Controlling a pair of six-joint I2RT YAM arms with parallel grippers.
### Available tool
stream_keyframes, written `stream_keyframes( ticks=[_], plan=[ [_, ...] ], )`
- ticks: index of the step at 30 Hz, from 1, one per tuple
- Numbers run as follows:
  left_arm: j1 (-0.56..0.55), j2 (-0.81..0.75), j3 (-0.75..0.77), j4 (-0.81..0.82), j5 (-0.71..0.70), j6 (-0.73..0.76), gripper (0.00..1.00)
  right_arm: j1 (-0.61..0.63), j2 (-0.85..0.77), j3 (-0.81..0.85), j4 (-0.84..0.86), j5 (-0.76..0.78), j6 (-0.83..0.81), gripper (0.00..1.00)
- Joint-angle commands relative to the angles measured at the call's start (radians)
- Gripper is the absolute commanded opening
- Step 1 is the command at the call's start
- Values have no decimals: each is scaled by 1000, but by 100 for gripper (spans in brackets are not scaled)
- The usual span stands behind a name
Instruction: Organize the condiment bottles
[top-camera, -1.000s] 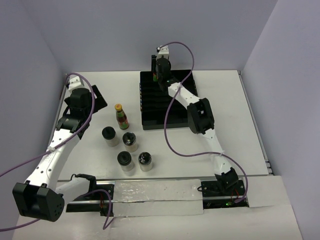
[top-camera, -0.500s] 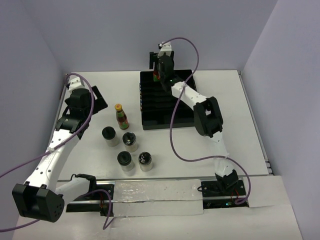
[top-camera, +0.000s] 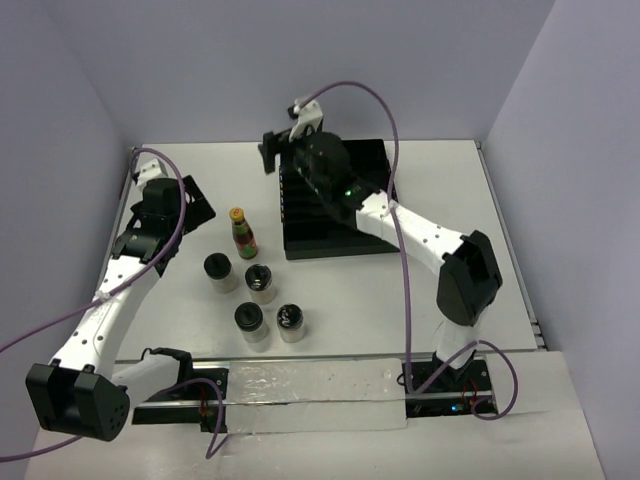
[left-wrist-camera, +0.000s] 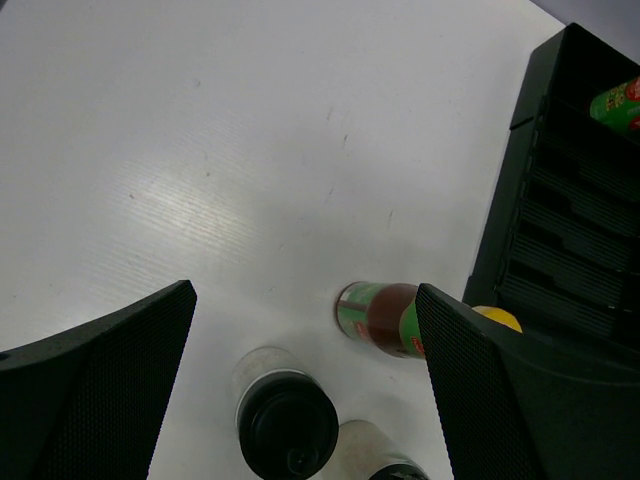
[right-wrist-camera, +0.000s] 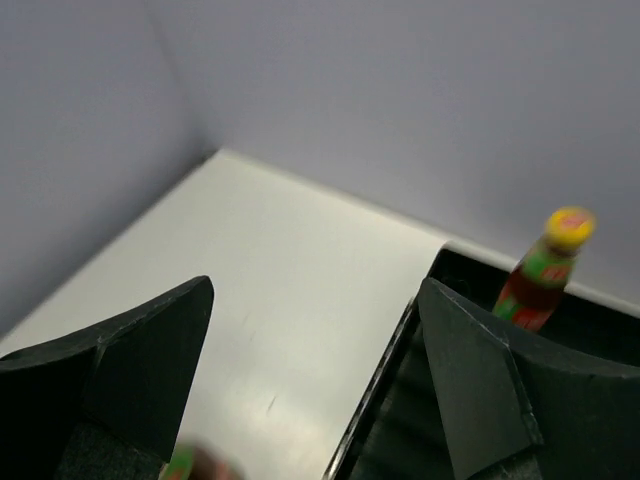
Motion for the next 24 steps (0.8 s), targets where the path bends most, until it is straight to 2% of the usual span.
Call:
stream_keyframes(
  ticks=[1, 6, 11, 24],
  plan=[
    [103, -13, 109, -104, -9, -90, 99, 123, -71, -183, 29, -19, -12, 92],
    [154, -12, 168, -174, -78, -90, 99, 184, -59, -281, 164, -54, 12, 93],
    [202, -4, 197, -198, -44, -65, 99, 224, 21, -243, 202, -55, 7, 94],
    [205, -37, 162, -153, -5, -37, 99, 233, 192, -160, 260, 32, 41, 92]
  ],
)
